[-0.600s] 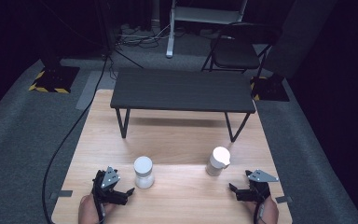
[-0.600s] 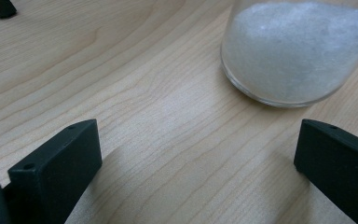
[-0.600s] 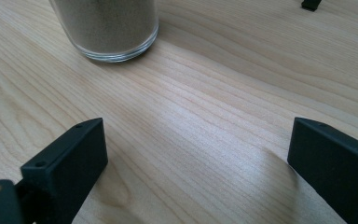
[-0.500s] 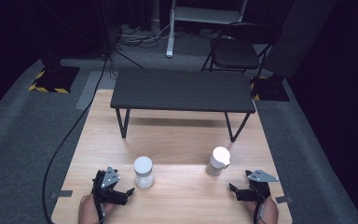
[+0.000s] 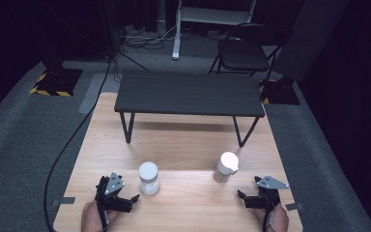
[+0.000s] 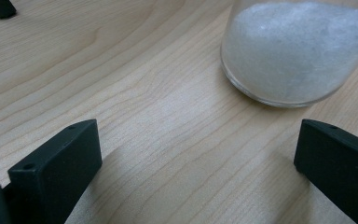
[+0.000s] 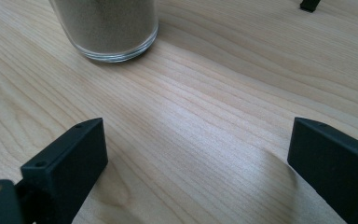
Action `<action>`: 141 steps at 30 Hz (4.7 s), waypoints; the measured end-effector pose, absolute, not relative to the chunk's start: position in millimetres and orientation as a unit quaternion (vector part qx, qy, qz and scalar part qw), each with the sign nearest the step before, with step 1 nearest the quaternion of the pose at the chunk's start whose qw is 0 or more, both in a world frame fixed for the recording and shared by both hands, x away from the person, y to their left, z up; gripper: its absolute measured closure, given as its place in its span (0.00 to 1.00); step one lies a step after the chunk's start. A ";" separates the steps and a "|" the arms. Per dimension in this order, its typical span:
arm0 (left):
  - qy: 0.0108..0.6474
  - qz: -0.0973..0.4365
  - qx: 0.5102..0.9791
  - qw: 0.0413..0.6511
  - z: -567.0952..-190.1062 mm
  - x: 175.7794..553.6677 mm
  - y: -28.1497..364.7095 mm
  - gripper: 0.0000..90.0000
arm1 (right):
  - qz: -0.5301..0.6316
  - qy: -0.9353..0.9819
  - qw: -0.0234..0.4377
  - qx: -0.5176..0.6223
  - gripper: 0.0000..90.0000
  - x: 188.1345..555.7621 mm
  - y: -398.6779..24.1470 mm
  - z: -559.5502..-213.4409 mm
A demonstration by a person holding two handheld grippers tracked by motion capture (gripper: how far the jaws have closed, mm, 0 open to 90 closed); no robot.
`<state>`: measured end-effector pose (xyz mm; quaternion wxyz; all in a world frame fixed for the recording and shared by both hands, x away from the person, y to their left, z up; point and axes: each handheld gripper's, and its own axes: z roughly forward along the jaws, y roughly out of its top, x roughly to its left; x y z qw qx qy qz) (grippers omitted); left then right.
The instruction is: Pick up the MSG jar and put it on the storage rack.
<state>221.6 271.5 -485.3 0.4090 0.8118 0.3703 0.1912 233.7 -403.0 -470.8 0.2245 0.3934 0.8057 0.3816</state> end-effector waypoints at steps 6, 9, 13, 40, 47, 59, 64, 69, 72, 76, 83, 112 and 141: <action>0.371 0.191 0.812 0.409 -485.4 221.5 271.5 0.00 | 0.381 0.806 0.224 0.394 0.05 234.1 -403.0 -470.7; 0.371 0.191 0.811 0.409 -485.4 221.3 271.3 0.00 | 0.381 0.806 0.224 0.394 0.05 234.0 -403.0 -470.7; 0.371 0.191 0.811 0.409 -485.4 221.4 271.4 0.00 | 0.381 0.806 0.224 0.393 0.05 234.1 -403.1 -470.7; 0.369 0.190 0.812 0.410 -485.6 222.1 272.1 0.00 | 0.381 0.805 0.229 0.393 0.05 232.4 -401.8 -471.3; 0.367 0.189 0.813 0.410 -485.3 223.0 272.7 0.00 | 0.380 0.805 0.232 0.392 0.05 231.5 -401.1 -471.6; 0.356 0.178 0.825 0.401 -479.4 225.9 274.3 0.00 | 0.380 0.804 0.234 0.393 0.05 231.1 -400.6 -471.7; 0.348 0.176 0.823 0.414 -478.4 223.0 279.3 0.00 | 0.380 0.805 0.233 0.392 0.05 231.3 -400.6 -471.5; 0.347 0.188 0.811 0.432 -476.0 215.0 283.4 0.00 | 0.380 0.805 0.233 0.392 0.05 231.6 -400.6 -471.5; 0.342 0.192 0.799 0.455 -472.8 210.3 287.2 0.00 | 0.380 0.804 0.233 0.393 0.05 231.5 -400.4 -471.5; 0.324 0.194 0.794 0.476 -466.9 207.8 287.7 0.00 | 0.380 0.804 0.234 0.392 0.05 231.3 -400.3 -471.6; 0.297 0.212 0.777 0.512 -457.6 200.0 283.9 0.00 | 0.380 0.804 0.234 0.393 0.05 231.3 -400.1 -471.5; 0.275 0.229 0.757 0.547 -442.1 209.8 271.9 0.02 | 0.378 0.800 0.236 0.403 0.05 232.1 -398.1 -471.4; 0.263 0.213 0.743 0.577 -464.2 227.3 260.9 0.31 | 0.377 0.798 0.244 0.403 0.05 228.5 -396.3 -472.2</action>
